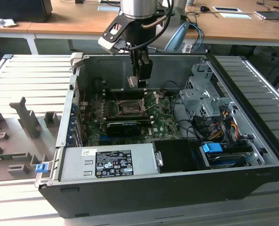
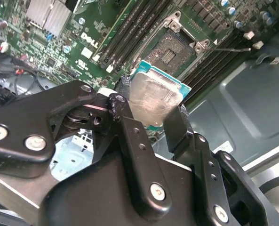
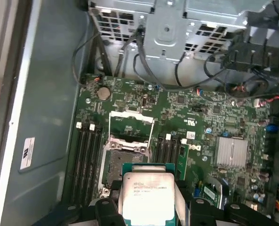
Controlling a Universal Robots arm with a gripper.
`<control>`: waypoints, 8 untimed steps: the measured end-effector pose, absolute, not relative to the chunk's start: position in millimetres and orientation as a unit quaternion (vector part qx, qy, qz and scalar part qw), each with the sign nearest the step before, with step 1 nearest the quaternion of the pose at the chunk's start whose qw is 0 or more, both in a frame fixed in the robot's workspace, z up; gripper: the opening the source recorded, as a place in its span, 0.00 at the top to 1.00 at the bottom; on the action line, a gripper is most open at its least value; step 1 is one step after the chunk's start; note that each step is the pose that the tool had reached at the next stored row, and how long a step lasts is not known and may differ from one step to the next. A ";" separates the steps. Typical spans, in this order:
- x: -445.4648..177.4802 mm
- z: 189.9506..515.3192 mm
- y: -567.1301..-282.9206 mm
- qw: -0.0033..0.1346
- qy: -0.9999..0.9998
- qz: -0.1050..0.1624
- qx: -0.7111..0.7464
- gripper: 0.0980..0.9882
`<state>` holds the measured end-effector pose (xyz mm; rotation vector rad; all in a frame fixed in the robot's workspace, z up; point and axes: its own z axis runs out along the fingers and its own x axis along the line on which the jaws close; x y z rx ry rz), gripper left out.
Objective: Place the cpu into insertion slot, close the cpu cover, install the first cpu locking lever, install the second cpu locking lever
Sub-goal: 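Place the cpu into insertion slot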
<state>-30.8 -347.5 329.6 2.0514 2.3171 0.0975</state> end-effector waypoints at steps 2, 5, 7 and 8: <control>-30.8 329.0 -347.5 0.023 0.735 0.031 0.676 0.52; -30.8 328.3 -347.4 0.024 0.719 0.030 0.694 0.52; -30.8 328.0 -347.4 0.024 0.711 0.030 0.702 0.52; -30.8 327.4 -347.3 0.025 0.701 0.030 0.712 0.52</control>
